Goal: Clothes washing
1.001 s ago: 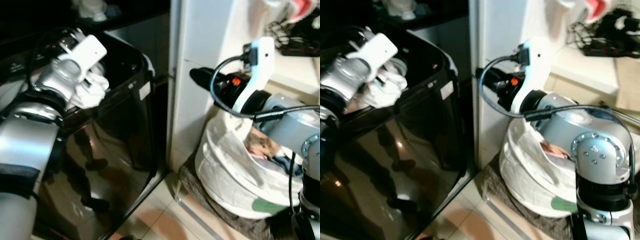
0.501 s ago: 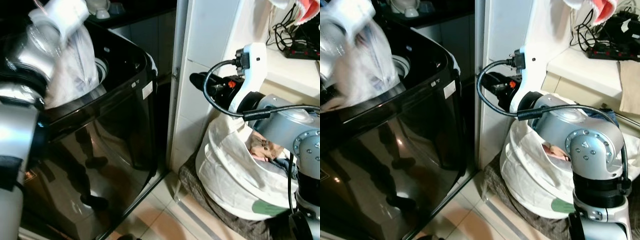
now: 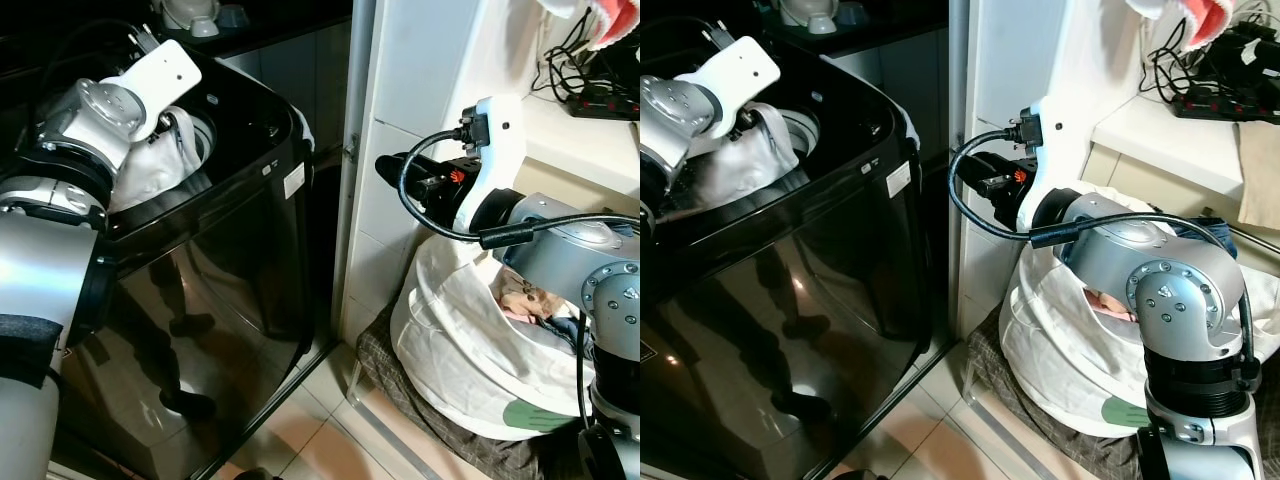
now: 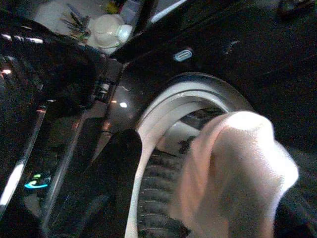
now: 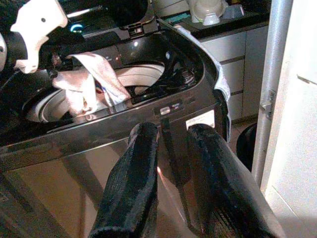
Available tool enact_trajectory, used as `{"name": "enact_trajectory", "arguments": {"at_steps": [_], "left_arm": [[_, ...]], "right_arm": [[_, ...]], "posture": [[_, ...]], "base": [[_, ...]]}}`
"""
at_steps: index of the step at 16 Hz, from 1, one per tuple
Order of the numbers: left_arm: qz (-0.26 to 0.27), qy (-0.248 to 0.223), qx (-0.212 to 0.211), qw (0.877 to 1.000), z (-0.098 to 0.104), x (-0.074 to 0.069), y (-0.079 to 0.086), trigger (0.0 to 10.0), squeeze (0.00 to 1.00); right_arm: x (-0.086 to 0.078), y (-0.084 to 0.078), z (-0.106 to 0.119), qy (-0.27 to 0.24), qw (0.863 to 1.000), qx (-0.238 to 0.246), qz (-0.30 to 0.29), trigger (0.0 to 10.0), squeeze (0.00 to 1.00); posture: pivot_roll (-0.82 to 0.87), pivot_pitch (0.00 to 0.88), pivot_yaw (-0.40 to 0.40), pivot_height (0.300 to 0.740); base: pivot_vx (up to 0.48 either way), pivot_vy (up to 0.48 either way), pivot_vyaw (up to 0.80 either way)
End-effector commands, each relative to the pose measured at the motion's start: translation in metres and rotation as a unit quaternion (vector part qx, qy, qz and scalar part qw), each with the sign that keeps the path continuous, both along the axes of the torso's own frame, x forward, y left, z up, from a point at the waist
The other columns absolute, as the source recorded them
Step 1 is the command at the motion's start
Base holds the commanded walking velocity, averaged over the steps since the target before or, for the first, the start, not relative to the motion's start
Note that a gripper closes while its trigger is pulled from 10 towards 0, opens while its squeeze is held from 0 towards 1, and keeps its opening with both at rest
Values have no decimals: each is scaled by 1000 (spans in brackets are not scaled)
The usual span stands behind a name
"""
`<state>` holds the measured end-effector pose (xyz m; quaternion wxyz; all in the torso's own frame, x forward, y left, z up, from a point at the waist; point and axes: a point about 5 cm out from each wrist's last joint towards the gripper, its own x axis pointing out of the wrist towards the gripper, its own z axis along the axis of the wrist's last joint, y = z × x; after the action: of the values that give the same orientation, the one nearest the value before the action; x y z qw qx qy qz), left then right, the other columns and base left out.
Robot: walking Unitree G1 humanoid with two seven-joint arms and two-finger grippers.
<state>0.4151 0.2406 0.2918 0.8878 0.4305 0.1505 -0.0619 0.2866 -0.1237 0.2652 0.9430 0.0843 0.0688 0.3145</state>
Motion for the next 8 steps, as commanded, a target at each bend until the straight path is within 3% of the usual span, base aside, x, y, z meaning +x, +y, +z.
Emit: {"name": "enact_trajectory", "arguments": {"at_steps": [1, 3, 4, 8], "left_arm": [[-30, 26, -18, 999, 9, -1, -3, 10000, 0], [-68, 95, -22, 993, 2, -6, -4, 10000, 0], [-97, 146, -15, 984, -4, -10, -3, 10000, 0], [-122, 198, 7, 973, 0, -20, 13, 10000, 0]], "right_arm": [[-1, 0, -3, 4, 1000, -11, 4, 10000, 0], [-2, -1, -4, 8, 1000, -17, 6, 10000, 0], [-2, -1, -7, 13, 1000, -22, 6, 10000, 0], [-1, -6, -9, 20, 999, -28, -3, 10000, 0]], "posture": [[-70, 0, 31, 740], [-71, 0, 32, 740], [-70, 0, 32, 740], [-67, 0, 31, 740]], "base": [[0, 0, 0], [0, 0, 0], [0, 0, 0], [0, 0, 0]]}}
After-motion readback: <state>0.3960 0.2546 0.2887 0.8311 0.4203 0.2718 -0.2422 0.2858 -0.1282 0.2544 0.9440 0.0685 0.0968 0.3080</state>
